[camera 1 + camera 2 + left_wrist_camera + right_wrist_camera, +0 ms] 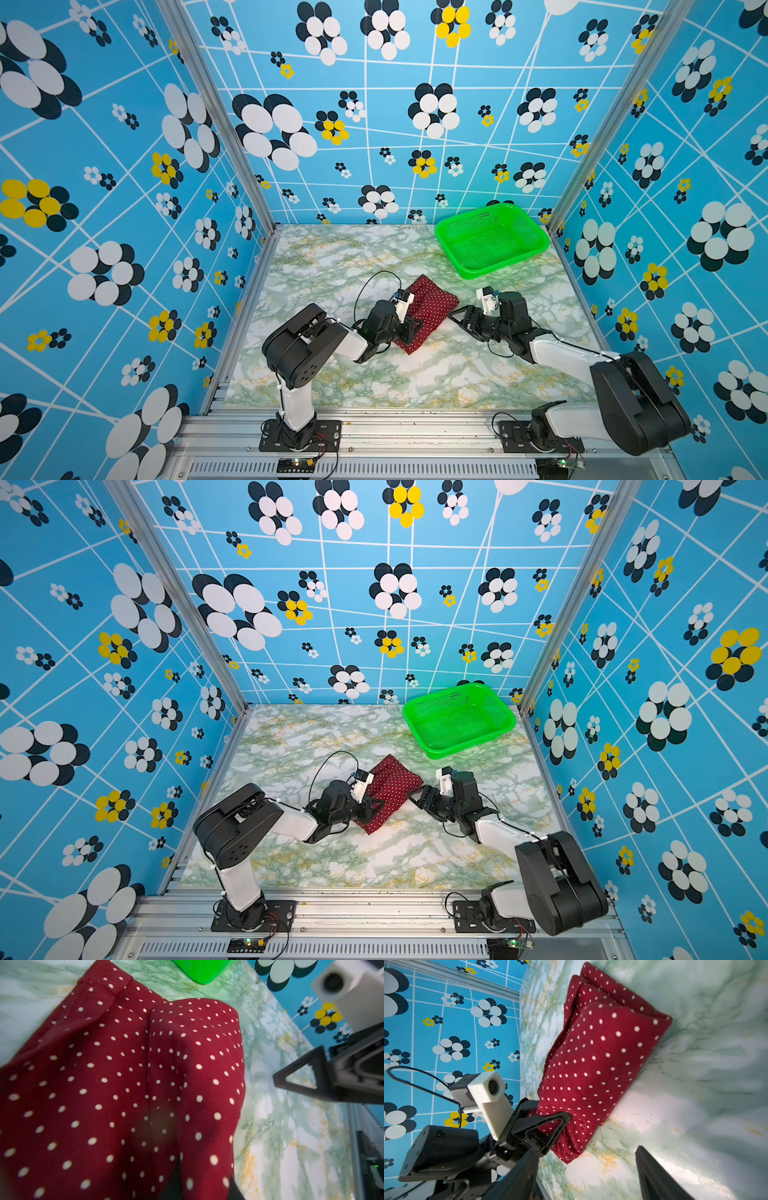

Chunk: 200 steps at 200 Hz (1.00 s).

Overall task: Roll up the skirts
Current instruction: Roll the skirt at the center of the board.

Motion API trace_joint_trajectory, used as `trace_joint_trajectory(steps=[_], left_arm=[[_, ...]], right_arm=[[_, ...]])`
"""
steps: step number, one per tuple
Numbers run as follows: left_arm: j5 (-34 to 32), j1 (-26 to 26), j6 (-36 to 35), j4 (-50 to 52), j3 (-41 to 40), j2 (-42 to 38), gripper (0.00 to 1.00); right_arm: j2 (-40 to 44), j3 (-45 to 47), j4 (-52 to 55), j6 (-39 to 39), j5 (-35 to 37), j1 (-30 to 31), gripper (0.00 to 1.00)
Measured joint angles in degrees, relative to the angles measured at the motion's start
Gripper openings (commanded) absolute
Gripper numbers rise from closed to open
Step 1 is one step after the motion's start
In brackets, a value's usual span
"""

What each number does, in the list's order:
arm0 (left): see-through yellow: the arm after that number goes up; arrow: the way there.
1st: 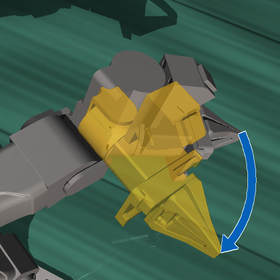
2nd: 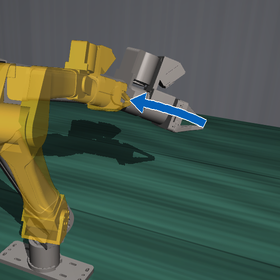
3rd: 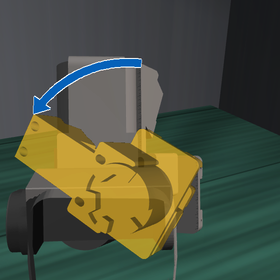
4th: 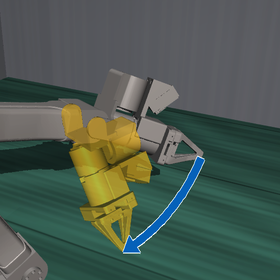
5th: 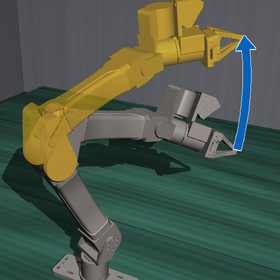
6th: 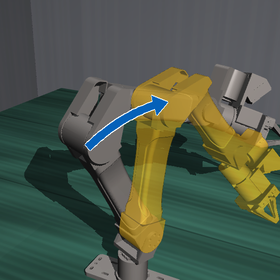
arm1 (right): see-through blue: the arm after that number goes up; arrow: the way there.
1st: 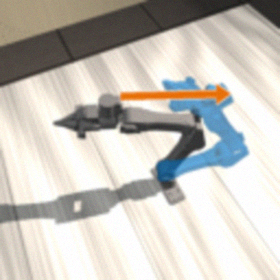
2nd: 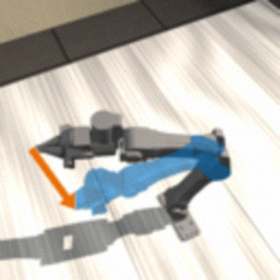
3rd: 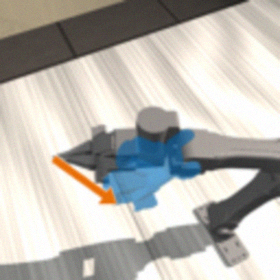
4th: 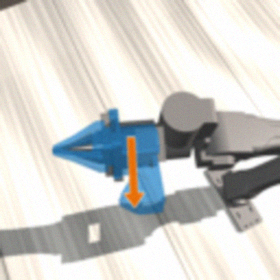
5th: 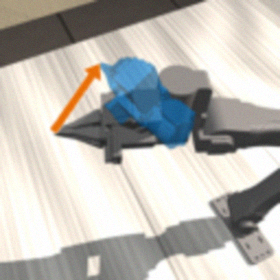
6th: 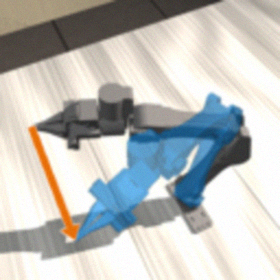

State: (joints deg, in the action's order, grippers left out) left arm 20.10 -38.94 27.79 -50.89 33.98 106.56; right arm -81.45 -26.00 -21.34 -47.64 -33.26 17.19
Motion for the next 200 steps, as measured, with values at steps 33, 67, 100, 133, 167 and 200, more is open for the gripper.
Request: trace_joint_trajectory(steps=[33, 67, 100, 133, 167, 200], left_arm=[[3.5, 1.3, 6.4, -8.2, -1.4, 3.3, 0.00], [5.7, 2.2, 11.4, -15.9, -2.1, 7.0, 0.00], [8.6, 3.9, 16.4, -26.3, -2.4, 11.9, 0.00], [9.9, 4.5, 17.7, -30.7, -2.4, 13.7, 0.00], [10.9, 5.1, 18.1, -32.0, -2.2, 14.4, 0.00], [11.6, 5.7, 17.5, -32.0, -1.6, 14.9, 0.76]], right_arm=[[-9.5, 0.1, -9.7, -4.3, -2.1, 0.0, 0.75], [-15.4, -1.2, -18.6, -7.4, -3.6, 0.0, 0.75], [-19.6, -4.1, -21.9, -8.4, -3.5, 0.3, 0.74], [-24.6, -8.7, -24.7, -9.1, -3.3, 2.3, 0.73], [-29.6, -14.1, -25.7, -10.4, -2.3, 4.5, 0.50], [-32.6, -16.6, -24.9, -11.6, -1.5, 5.2, 0.18]])
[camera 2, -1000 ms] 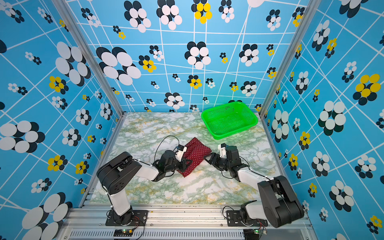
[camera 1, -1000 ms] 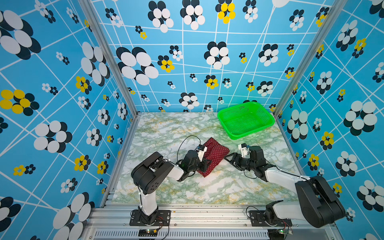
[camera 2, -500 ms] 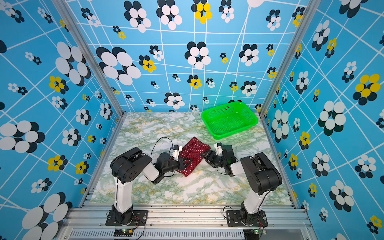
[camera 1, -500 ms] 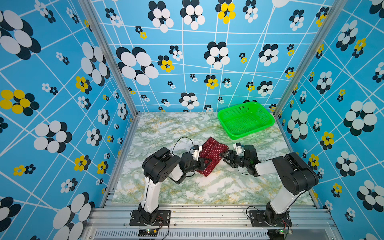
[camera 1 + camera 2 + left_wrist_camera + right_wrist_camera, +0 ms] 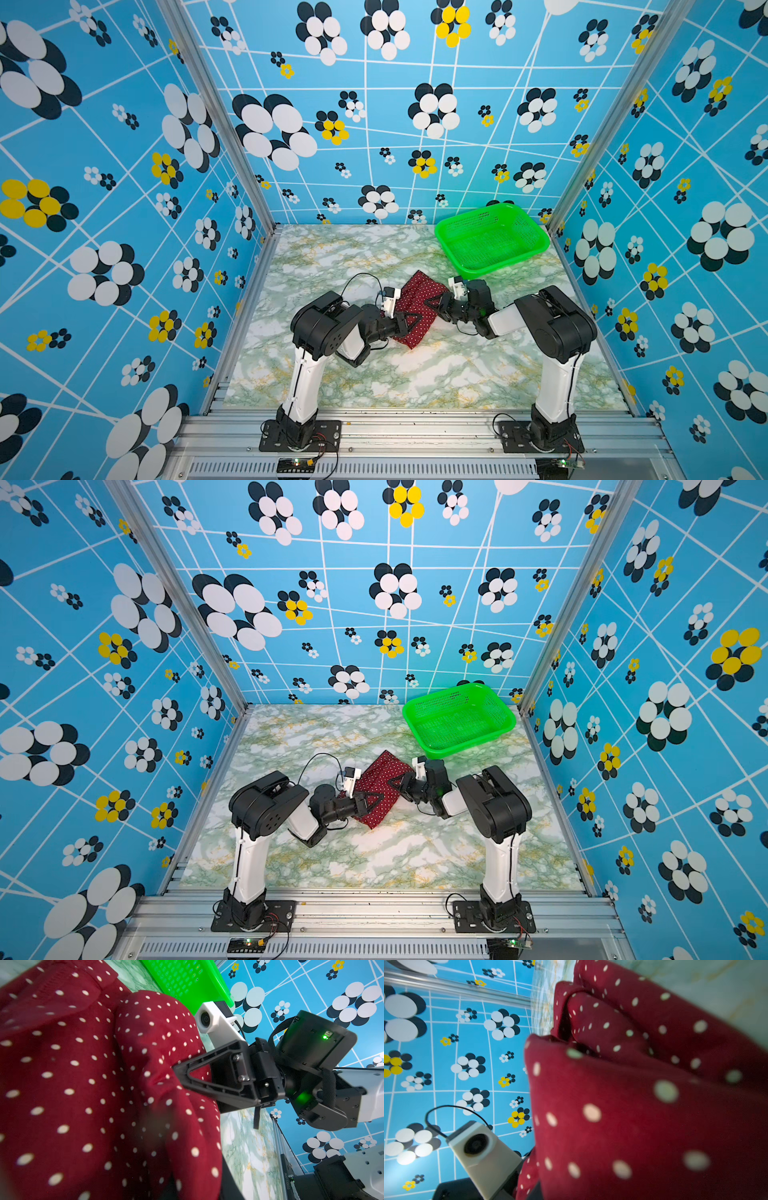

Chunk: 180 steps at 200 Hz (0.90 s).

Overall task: Roll up the skirts
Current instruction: Roll the skirt at the center of the board.

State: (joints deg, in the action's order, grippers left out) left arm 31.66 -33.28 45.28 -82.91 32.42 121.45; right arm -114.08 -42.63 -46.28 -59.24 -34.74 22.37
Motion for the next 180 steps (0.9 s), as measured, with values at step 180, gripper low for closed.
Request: trace_joint_trajectory(steps=[180], left_arm=[[-61.2, -37.8, -76.5, 31.6, -3.0, -24.4, 0.99]], right_arm=[[9.7, -0.3, 16.0, 1.6, 3.6, 0.1, 0.16]])
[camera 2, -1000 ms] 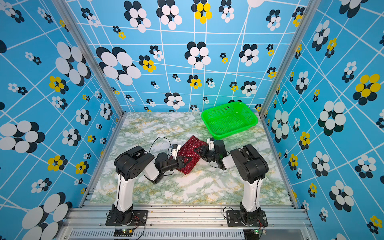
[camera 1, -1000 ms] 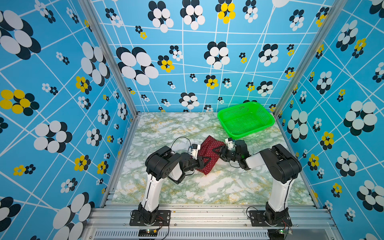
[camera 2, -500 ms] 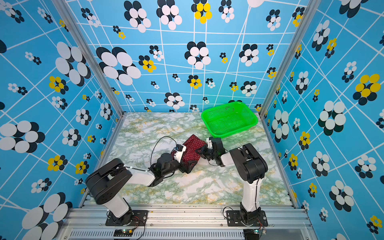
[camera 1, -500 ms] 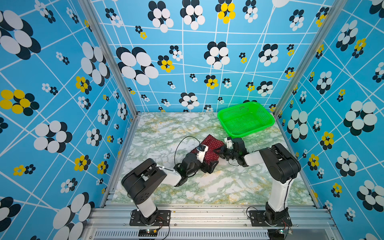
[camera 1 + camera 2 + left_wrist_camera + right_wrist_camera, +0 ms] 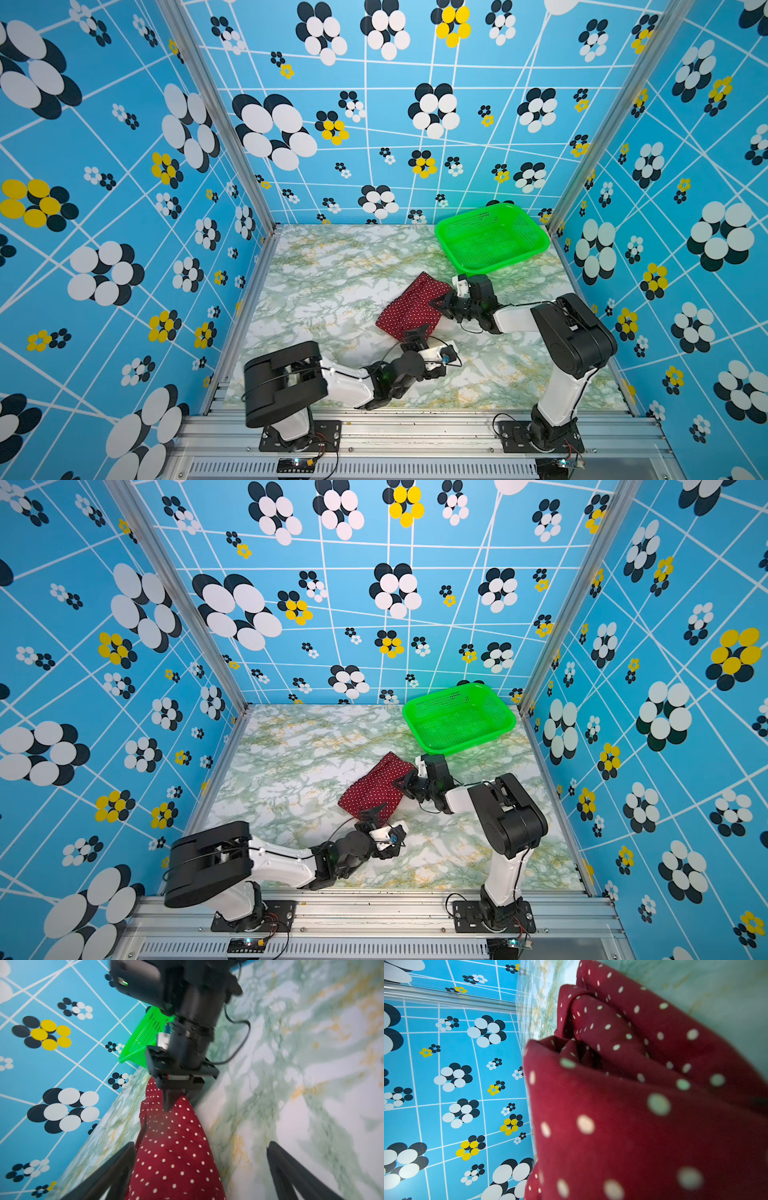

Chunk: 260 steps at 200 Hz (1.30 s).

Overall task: Roll up the skirts
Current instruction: Roll the skirt at the center of the board.

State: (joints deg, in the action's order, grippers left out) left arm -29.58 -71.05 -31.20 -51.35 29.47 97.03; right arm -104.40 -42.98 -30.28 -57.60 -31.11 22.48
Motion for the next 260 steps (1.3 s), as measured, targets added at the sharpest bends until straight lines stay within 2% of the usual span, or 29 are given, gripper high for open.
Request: trace_joint_trajectory(steps=[26, 90, 124, 133, 141, 157, 165, 178, 191, 199, 213, 235, 260], left_arm=[[-0.5, 0.3, -2.8, 0.0, 0.5, 4.3, 0.99], [-1.8, 4.4, -2.7, -0.5, 5.3, 9.5, 1.00], [-3.8, 7.4, -1.2, 0.4, 7.0, 11.7, 0.92], [-4.4, 7.8, -0.9, 0.7, 7.3, 12.0, 0.88], [-4.8, 8.1, -0.2, 1.2, 7.7, 12.3, 0.79], [-5.2, 8.5, 1.1, 2.9, 8.4, 13.0, 0.38], [-5.2, 8.6, 1.4, 3.8, 8.6, 13.2, 0.23], [-5.1, 8.6, 2.0, 5.1, 8.8, 13.3, 0.11], [-4.9, 8.6, 2.7, 6.7, 9.5, 13.3, 0.00], [-4.7, 8.6, 2.9, 8.1, 10.1, 13.3, 0.00], [-3.3, 8.9, 4.0, 11.3, 11.5, 12.8, 0.00], [2.9, 11.0, 7.8, 21.0, 15.2, 10.1, 0.00], [13.7, 15.1, 13.0, 33.6, 20.9, 6.8, 0.00]], right_arm=[[2.3, 0.3, 2.4, 0.6, 0.3, 0.0, 0.17], [7.1, 1.0, 6.4, 2.4, 0.4, 0.0, 0.18], [8.8, 1.5, 9.6, 3.5, 0.5, 0.0, 0.18], [9.4, 1.5, 10.8, 4.2, 0.7, 0.0, 0.18], [10.0, 1.5, 12.1, 4.9, 0.8, 0.0, 0.19], [11.3, 1.5, 14.9, 6.4, 1.0, 0.0, 0.20], [11.6, 1.5, 16.1, 7.1, 1.0, 0.0, 0.21], [11.8, 1.5, 18.1, 8.2, 1.0, 0.0, 0.26], [11.8, 1.5, 20.1, 9.2, 1.0, -0.1, 0.41], [11.9, 1.4, 21.0, 9.8, 1.0, -0.1, 0.50], [12.5, 1.4, 22.9, 10.8, 1.2, -0.2, 0.59], [15.0, 1.4, 25.8, 11.9, 2.4, -0.9, 0.68], [19.2, 1.4, 27.6, 12.8, 3.9, -3.3, 0.74]])
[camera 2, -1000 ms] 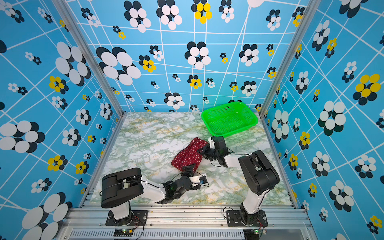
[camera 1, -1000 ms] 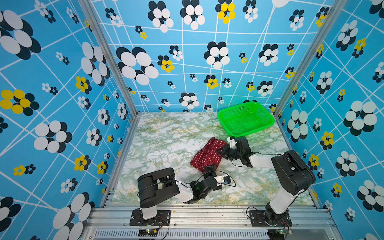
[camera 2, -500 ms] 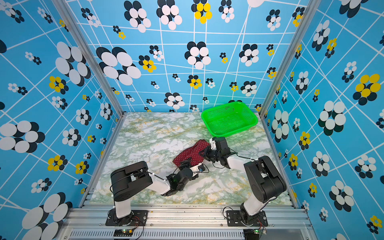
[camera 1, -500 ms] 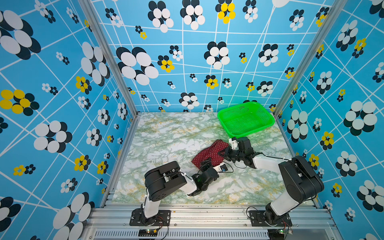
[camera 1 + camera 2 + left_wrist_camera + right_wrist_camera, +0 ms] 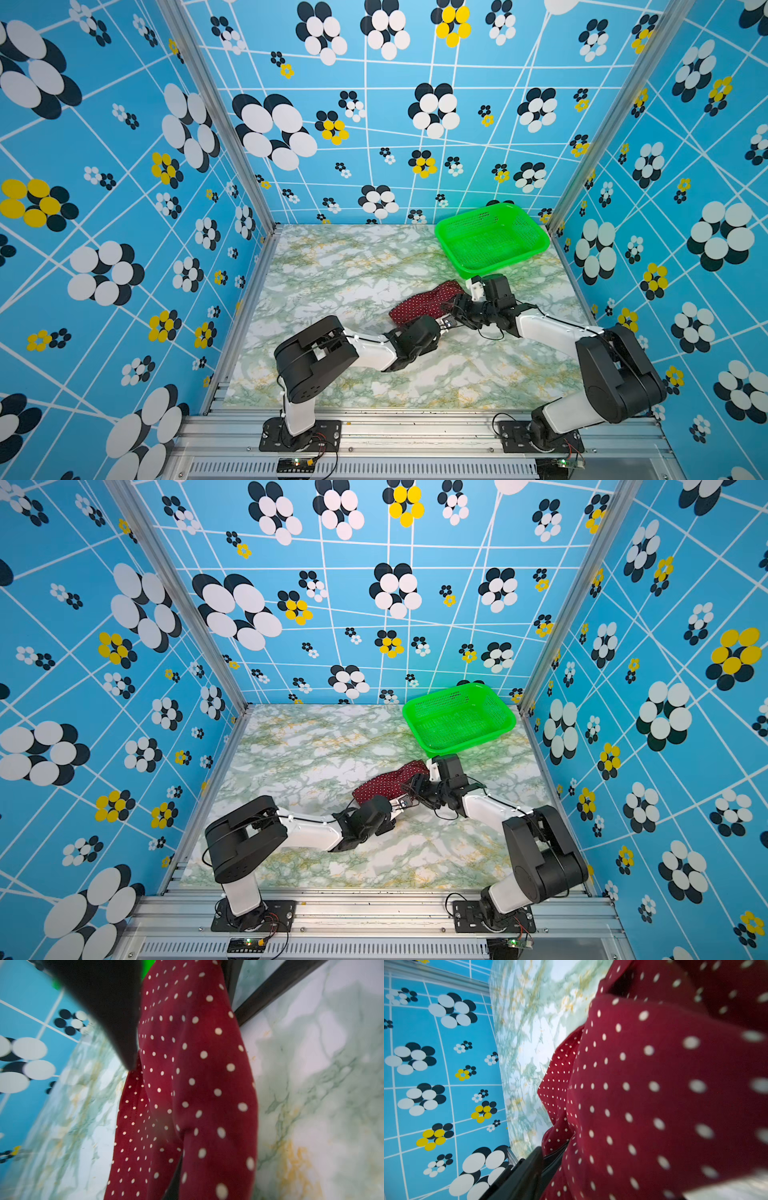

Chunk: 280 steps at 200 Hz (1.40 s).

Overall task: Roll up the skirts
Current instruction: Roll the skirt at the center of the board, then pick up the skirt from the center of the board.

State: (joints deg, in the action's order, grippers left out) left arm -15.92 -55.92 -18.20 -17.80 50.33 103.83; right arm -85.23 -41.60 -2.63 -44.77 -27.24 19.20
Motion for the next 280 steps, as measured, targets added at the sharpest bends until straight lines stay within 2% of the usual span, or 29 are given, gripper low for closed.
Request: trace_joint_trajectory(steps=[32, 61, 90, 94, 100, 103, 108, 144, 179, 230, 280], left_arm=[[16.2, 7.2, 7.2, 15.0, 11.7, 1.0, 0.00], [30.6, 13.2, 15.4, 18.6, 18.8, 5.7, 0.00], [43.5, 17.9, 24.1, 16.8, 19.4, 11.5, 0.00], [45.3, 18.4, 25.2, 16.2, 19.4, 12.2, 0.00], [47.6, 18.9, 26.8, 15.1, 19.4, 13.1, 0.00], [49.0, 19.3, 27.8, 14.5, 19.4, 13.4, 0.00], [50.8, 19.6, 29.0, 13.5, 19.5, 13.9, 0.00], [62.2, 21.6, 42.2, -0.5, 18.4, 18.5, 0.00], [69.8, 23.7, 55.1, -16.2, 16.7, 23.3, 0.00], [74.8, 25.7, 72.4, -40.9, 15.6, 30.5, 0.00], [75.6, 26.3, 78.3, -50.9, 15.3, 32.9, 0.00]], right_arm=[[5.3, 1.0, 2.1, 1.4, 1.6, -2.5, 0.75], [9.4, 5.2, 4.6, 2.9, 2.5, -2.6, 0.76], [14.0, 8.3, 8.5, 4.1, 3.7, -3.2, 0.79], [14.4, 8.4, 8.9, 4.2, 3.9, -3.3, 0.84], [14.9, 8.4, 9.3, 4.4, 4.1, -3.5, 0.86], [15.0, 8.4, 9.4, 4.5, 4.1, -3.5, 0.95], [15.1, 8.4, 9.3, 4.9, 4.1, -3.6, 0.99], [11.6, 8.4, 5.9, 4.1, 2.7, -4.2, 0.99], [5.0, 7.5, 1.0, 1.7, 1.6, -4.6, 0.99], [-6.1, -0.4, -6.2, -1.4, 1.1, -4.6, 0.99], [-14.3, -2.6, -15.5, -5.6, 0.5, -4.5, 0.99]])
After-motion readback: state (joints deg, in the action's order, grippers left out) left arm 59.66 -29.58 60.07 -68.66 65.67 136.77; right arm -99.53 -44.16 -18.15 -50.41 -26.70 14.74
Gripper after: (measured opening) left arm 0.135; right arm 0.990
